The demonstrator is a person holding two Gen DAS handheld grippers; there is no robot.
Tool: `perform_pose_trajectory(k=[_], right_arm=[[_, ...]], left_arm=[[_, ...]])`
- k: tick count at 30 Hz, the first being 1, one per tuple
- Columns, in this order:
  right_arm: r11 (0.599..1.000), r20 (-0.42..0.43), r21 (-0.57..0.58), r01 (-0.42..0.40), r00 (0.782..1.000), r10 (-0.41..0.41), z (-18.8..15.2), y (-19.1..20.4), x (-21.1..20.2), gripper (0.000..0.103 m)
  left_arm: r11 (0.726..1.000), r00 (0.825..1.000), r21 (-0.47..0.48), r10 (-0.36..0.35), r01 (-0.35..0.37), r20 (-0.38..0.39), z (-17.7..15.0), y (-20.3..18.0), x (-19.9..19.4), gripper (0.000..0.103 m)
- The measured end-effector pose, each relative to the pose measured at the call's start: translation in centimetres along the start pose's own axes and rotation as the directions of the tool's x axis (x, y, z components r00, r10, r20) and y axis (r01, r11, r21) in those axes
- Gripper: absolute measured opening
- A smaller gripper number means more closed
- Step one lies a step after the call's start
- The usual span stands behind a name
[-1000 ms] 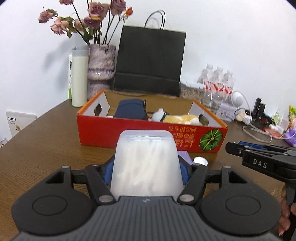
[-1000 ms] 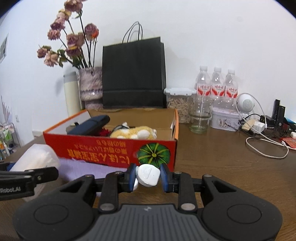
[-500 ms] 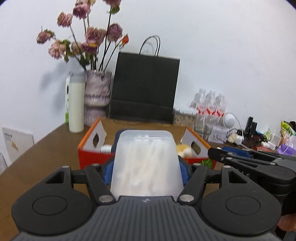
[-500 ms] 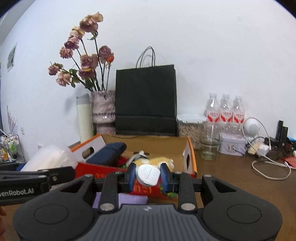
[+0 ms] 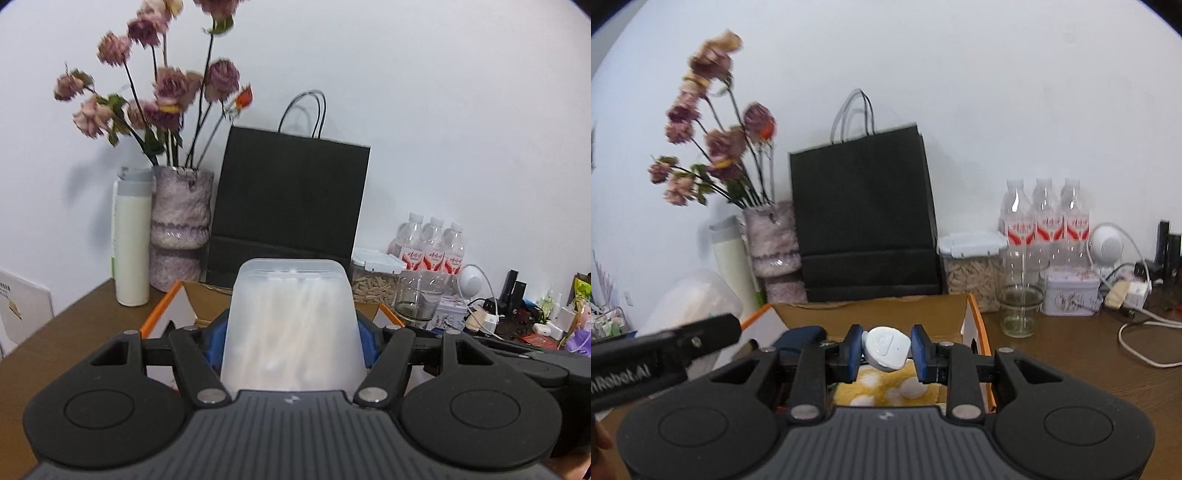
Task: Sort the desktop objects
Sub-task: 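Carry the swab box and white cap over the cardboard box with both tools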
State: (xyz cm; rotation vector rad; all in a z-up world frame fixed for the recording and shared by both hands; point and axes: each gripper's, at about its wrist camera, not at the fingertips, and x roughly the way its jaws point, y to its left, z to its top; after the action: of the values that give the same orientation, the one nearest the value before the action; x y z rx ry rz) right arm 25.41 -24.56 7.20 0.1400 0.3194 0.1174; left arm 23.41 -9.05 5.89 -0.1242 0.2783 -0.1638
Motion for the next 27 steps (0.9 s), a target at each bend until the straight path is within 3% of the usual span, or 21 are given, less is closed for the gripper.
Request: perform_pose_trajectory(k=[9,16,27], right_arm=[[0.999,-0.046,0.021,0.041,0.998,-0.040,0.3,-2.1,6.2,0.027],[0.998,-0.070,-0.033,0.047,0.996,-0.049,0.2,-2.3,9.4,0.027],[0.992,-0.087,-0.102,0.070,0.993,-0.079,-0.6,-1.9,10.7,0.027]], left_arm=[[0.999,0.999,0.045,0.001,0.001,-0.041,-0.3,-0.4,6.6,0.067],[0.996,0.998,0.087,0.007,-0.001,-0.066,-0.4,-0.8,10.3,0.067],[0.992,0.994,0.128,0.036,-0.022,-0.106,-1.5,-0.5,12.3,0.067]])
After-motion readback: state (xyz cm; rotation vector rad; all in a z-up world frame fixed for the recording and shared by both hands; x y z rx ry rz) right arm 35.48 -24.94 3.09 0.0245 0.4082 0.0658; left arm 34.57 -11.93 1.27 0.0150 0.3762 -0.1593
